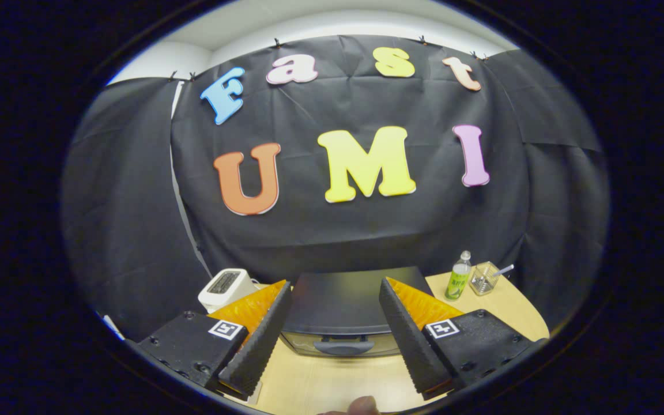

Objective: Open the toaster oven, put the food inside, and close the toaster oven door.

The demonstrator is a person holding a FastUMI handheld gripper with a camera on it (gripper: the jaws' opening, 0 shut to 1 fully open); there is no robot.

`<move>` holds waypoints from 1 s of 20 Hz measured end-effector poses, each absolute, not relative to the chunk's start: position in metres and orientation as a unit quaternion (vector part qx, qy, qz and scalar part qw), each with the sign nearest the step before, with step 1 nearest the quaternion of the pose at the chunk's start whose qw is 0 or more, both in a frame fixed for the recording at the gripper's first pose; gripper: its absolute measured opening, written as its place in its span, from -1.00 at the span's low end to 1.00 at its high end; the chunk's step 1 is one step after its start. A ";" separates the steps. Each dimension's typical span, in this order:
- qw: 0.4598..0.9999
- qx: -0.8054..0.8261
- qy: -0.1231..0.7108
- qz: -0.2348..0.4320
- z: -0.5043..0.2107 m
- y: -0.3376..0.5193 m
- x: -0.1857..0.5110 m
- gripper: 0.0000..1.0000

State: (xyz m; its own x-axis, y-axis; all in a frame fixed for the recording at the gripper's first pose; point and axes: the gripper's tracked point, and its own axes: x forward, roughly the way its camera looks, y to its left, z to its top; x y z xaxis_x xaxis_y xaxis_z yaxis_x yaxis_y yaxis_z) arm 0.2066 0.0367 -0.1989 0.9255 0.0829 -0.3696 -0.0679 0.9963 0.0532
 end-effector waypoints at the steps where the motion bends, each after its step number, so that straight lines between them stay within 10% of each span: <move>1: 0.983 0.022 0.176 0.041 -0.181 0.039 0.203 1.00; 20: 0.992 0.011 0.116 0.047 -0.086 0.077 0.159 1.00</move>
